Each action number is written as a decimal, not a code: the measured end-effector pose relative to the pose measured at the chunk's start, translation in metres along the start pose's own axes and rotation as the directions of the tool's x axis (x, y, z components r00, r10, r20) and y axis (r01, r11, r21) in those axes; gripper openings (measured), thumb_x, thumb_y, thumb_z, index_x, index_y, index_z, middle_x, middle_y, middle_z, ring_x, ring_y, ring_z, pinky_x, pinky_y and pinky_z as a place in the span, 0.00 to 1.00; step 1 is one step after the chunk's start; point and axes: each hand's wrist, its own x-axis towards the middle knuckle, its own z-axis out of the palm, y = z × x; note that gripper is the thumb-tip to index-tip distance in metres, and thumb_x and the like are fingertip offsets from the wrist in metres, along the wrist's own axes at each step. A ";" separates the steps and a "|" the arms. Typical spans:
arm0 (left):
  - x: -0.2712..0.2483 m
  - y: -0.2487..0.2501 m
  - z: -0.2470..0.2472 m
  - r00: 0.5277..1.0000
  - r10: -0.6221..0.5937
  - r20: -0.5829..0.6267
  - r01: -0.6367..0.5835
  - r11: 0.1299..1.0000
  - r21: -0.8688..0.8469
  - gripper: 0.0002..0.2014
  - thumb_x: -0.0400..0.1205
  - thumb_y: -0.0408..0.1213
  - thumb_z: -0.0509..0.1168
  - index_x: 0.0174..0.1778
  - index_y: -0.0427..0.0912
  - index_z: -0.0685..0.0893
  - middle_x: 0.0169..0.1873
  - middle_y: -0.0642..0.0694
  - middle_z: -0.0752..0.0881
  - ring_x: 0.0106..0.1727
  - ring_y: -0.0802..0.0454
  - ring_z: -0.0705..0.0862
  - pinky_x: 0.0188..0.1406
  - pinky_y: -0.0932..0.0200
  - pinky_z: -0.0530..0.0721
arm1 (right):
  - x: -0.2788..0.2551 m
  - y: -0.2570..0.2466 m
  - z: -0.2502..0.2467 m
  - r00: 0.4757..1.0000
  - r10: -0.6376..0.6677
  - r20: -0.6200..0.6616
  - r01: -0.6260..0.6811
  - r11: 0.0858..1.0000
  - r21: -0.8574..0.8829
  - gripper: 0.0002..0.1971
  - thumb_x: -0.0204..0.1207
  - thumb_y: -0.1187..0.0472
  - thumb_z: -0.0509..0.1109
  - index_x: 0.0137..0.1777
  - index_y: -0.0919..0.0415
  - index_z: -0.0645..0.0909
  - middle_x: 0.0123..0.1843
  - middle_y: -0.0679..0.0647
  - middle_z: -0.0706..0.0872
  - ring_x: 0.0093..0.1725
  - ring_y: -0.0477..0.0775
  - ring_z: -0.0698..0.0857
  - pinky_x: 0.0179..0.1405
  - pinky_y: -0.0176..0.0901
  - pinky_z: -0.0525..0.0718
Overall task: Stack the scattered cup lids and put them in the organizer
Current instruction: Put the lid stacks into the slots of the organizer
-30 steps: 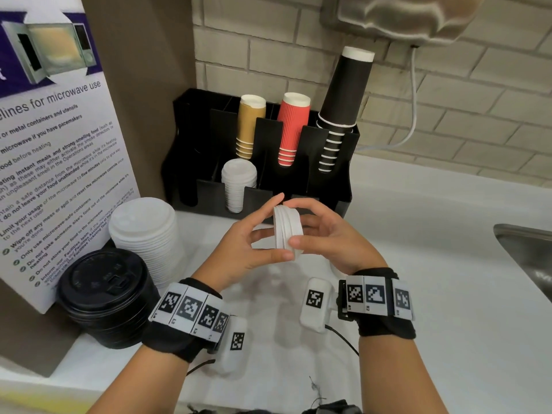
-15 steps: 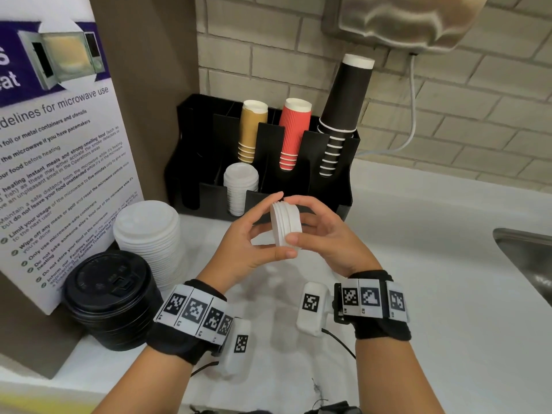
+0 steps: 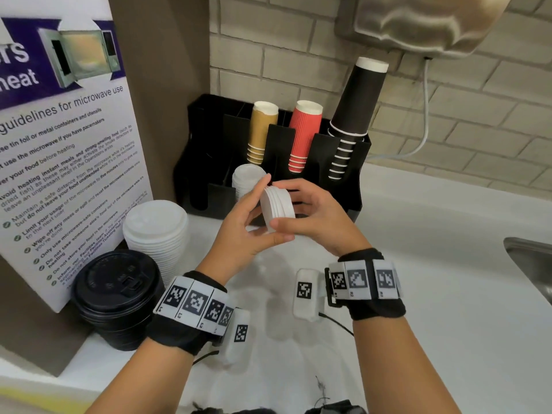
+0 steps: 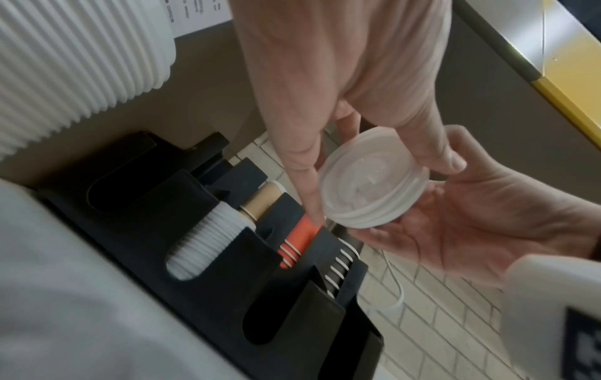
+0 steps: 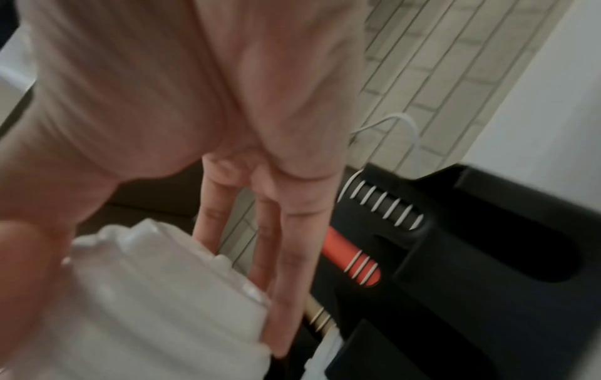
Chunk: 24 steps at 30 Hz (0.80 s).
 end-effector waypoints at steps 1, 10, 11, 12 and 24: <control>0.002 0.003 -0.004 1.000 0.008 -0.018 -0.008 1.000 -0.004 0.45 0.65 0.43 0.77 0.76 0.69 0.62 0.78 0.54 0.69 0.78 0.55 0.71 0.69 0.53 0.81 | 0.010 -0.003 0.000 1.000 -0.016 0.006 0.016 1.000 -0.019 0.28 0.66 0.63 0.82 0.66 0.50 0.80 0.57 0.49 0.87 0.55 0.46 0.87 0.52 0.40 0.87; 0.005 0.027 -0.046 0.898 0.111 -0.425 -0.100 0.994 0.049 0.14 0.82 0.31 0.68 0.57 0.55 0.82 0.58 0.53 0.81 0.50 0.65 0.85 0.58 0.55 0.85 | 0.137 0.004 -0.004 0.987 -0.110 -0.118 0.027 0.835 -0.550 0.34 0.65 0.59 0.82 0.71 0.58 0.74 0.62 0.58 0.81 0.61 0.57 0.80 0.56 0.44 0.78; 0.004 0.028 -0.048 0.893 0.117 -0.435 -0.109 0.993 0.045 0.13 0.82 0.30 0.68 0.55 0.55 0.82 0.56 0.54 0.81 0.48 0.67 0.85 0.54 0.58 0.86 | 0.148 0.009 -0.001 0.994 -0.082 -0.078 0.017 0.790 -0.613 0.36 0.64 0.59 0.81 0.72 0.58 0.72 0.63 0.60 0.80 0.62 0.59 0.79 0.53 0.43 0.75; 0.004 0.028 -0.050 0.890 0.121 -0.441 -0.114 0.993 0.042 0.13 0.82 0.30 0.67 0.54 0.54 0.83 0.55 0.54 0.81 0.46 0.68 0.84 0.51 0.61 0.86 | 0.156 0.013 0.003 0.998 -0.054 -0.041 0.014 0.757 -0.653 0.37 0.64 0.59 0.81 0.73 0.59 0.70 0.65 0.61 0.80 0.63 0.60 0.78 0.52 0.42 0.73; 0.003 0.022 -0.053 0.884 0.060 -0.464 -0.071 0.997 -0.007 0.13 0.82 0.28 0.67 0.50 0.54 0.84 0.51 0.56 0.83 0.43 0.67 0.84 0.44 0.68 0.83 | 0.172 0.044 0.033 0.990 0.080 0.112 0.057 0.507 -0.860 0.34 0.73 0.58 0.74 0.79 0.59 0.67 0.71 0.64 0.76 0.67 0.64 0.78 0.63 0.55 0.81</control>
